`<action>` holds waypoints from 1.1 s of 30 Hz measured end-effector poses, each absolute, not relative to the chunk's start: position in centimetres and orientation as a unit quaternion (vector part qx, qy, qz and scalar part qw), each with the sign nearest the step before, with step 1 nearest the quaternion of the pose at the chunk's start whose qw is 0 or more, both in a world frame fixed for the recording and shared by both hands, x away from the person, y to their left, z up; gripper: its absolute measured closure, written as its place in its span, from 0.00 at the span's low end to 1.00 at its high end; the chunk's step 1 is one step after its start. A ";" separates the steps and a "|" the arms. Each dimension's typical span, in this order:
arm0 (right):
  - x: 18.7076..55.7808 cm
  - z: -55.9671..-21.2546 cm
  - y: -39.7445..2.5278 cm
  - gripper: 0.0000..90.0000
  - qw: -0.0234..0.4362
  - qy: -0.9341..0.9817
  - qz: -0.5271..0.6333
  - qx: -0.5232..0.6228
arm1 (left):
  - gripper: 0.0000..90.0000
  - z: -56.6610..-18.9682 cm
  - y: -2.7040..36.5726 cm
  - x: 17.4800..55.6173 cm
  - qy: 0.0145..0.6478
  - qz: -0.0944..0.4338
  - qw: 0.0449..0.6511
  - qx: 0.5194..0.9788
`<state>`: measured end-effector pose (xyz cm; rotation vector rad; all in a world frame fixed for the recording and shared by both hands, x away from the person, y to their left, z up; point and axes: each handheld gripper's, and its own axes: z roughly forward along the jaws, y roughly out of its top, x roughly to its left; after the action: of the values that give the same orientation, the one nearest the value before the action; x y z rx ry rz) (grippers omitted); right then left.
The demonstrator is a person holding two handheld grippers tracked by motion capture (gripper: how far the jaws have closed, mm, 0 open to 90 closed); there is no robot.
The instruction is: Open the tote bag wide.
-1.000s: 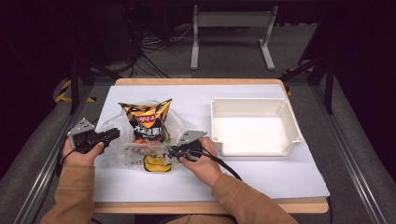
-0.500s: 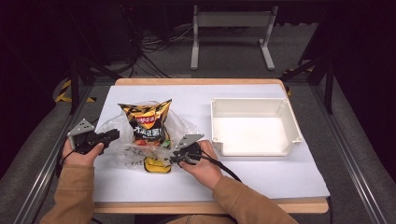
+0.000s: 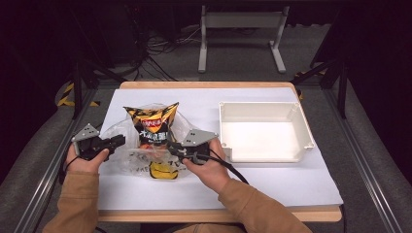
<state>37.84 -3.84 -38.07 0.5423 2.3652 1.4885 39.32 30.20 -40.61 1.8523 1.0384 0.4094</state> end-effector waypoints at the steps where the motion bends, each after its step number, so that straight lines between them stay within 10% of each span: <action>1: 38.0 -38.1 -3.4 0.90 0.142 0.821 0.521 0.186 | 0.88 -40.6 30.2 39.3 0.424 0.167 0.470 0.756; 19: 39.4 -45.0 0.3 0.90 0.072 0.896 0.392 0.196 | 0.88 -40.7 30.3 39.3 0.424 0.165 0.471 0.756; 33: 38.6 -42.1 -1.5 0.82 0.081 0.873 0.441 0.193 | 0.86 -40.5 30.6 39.2 0.425 0.169 0.475 0.752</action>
<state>38.62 -1.52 -42.12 0.5772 2.6095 1.3172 39.20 30.56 -40.52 1.8380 1.0385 0.4127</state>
